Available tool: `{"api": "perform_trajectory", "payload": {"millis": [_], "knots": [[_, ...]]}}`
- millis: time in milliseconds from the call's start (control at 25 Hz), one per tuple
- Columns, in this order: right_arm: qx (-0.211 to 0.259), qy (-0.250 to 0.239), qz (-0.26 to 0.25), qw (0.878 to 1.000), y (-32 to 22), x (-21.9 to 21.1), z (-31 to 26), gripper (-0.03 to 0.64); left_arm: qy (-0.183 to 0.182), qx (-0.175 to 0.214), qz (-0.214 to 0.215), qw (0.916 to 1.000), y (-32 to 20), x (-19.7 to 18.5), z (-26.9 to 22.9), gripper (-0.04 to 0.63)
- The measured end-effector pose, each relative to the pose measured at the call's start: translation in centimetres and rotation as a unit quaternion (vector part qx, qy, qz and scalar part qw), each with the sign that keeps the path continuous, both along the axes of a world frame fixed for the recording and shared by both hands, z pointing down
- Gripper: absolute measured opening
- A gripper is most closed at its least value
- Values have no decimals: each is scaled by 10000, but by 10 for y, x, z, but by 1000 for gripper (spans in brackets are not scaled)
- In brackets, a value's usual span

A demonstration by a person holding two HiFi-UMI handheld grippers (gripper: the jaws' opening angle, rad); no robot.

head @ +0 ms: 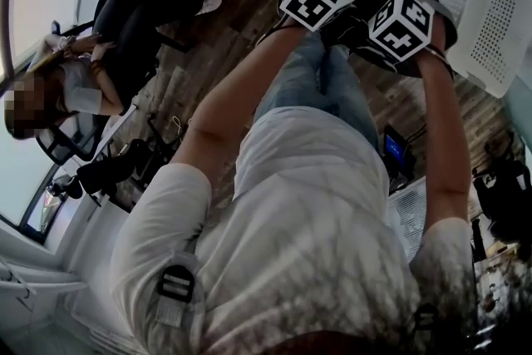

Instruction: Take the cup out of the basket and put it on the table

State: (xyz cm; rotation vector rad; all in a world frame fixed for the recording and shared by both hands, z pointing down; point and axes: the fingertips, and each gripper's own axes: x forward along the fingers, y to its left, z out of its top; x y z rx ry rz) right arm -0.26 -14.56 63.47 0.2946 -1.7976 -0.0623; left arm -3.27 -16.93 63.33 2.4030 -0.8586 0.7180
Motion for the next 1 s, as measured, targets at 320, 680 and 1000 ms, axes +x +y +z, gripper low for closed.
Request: {"api": "perform_trajectory", "payload": {"millis": [320, 680, 1000], "knots": [[524, -242, 320, 9978, -2, 8, -35, 62, 85, 117, 12, 9999, 14, 4, -26, 6], [1067, -1486, 1061, 9774, 5, 24, -95, 16, 416, 481, -4, 9980, 23, 25, -86, 6], [1535, -2970, 1933, 9224, 22, 53, -178, 9, 957, 1051, 132, 9898, 44, 60, -171, 6]]}}
